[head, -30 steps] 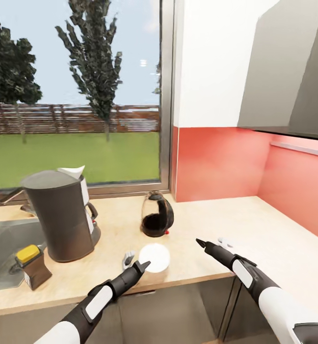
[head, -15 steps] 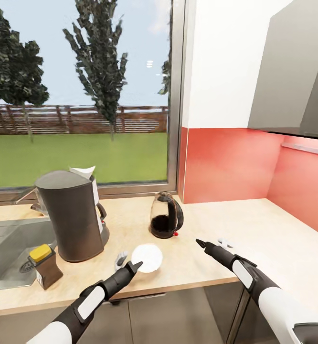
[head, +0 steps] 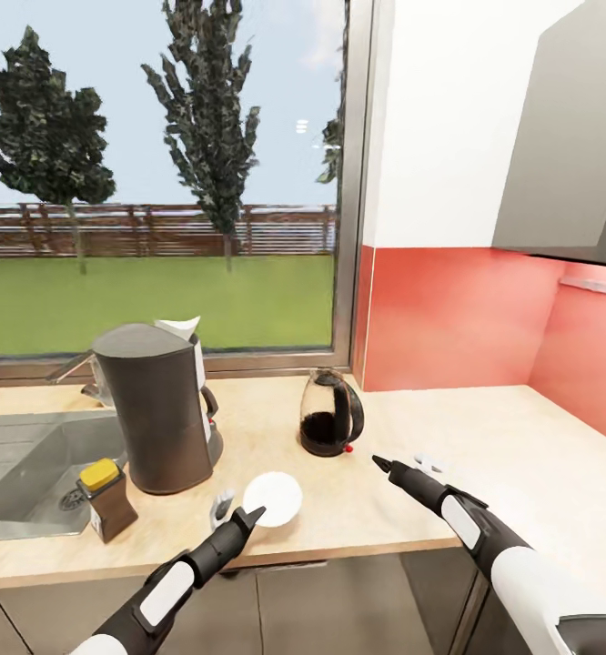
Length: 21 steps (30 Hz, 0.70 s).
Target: Set up a coffee station on the kitchen countertop: keep the coffee maker on the countertop, move the bottle of coffee from the kitchen shelf to the counter next to the coffee maker, place a paper coffee filter on top of the coffee maker, put the saucer next to the coffee maker with the coffee cup on the saucer, and place the electric kettle next to the coffee maker.
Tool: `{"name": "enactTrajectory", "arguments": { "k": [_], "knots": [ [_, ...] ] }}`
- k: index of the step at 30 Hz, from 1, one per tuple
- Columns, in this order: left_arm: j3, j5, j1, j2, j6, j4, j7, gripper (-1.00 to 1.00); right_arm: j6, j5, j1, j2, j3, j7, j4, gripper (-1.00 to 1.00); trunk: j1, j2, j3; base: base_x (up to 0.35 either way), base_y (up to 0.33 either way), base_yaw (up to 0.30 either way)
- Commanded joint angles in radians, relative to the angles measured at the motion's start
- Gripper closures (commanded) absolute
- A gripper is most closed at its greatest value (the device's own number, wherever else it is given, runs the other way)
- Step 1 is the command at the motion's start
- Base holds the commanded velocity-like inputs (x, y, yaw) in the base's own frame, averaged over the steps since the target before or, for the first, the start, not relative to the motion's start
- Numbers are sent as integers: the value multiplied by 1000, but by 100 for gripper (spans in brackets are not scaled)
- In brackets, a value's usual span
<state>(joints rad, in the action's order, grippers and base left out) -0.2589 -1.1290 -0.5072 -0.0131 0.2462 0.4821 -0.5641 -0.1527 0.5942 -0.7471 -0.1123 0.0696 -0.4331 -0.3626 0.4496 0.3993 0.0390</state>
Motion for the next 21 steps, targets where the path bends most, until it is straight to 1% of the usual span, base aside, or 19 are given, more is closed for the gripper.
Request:
{"name": "enactTrajectory", "arguments": {
  "k": [1,6,9,10,11,13,16,18,21],
  "knots": [
    [-3,-9,-1,-1,5,0,0,100,-4,10,0,-1,7,1,-1,-100,0,1,1,0,0,192],
    [-5,-12,-5,-2,7,2,11,100,-4,10,0,-1,7,1,-1,-100,0,1,6,0,0,192],
    [-5,-15,-12,0,7,3,64,100,-4,10,0,-1,7,1,-1,-100,0,1,9,0,0,192],
    [-4,-16,-13,0,7,10,101,100,-4,10,0,-1,7,1,0,-100,0,1,10,0,0,192],
    [-2,-17,-13,0,7,16,117,100,-4,10,0,-1,7,2,0,-100,0,1,11,0,0,192],
    [21,-18,-12,-1,7,36,159,100,-4,10,0,-1,7,1,0,-100,0,1,14,0,0,192],
    [49,-17,-10,-1,7,41,175,100,-4,10,0,0,8,1,1,-100,0,1,17,0,0,184],
    [58,-17,-9,-1,7,42,182,100,-4,10,0,0,7,1,0,-100,0,1,18,0,0,86],
    [62,-18,-7,-2,7,42,204,100,-4,10,0,0,7,1,-1,-100,0,1,18,0,0,20]
  ]
}}
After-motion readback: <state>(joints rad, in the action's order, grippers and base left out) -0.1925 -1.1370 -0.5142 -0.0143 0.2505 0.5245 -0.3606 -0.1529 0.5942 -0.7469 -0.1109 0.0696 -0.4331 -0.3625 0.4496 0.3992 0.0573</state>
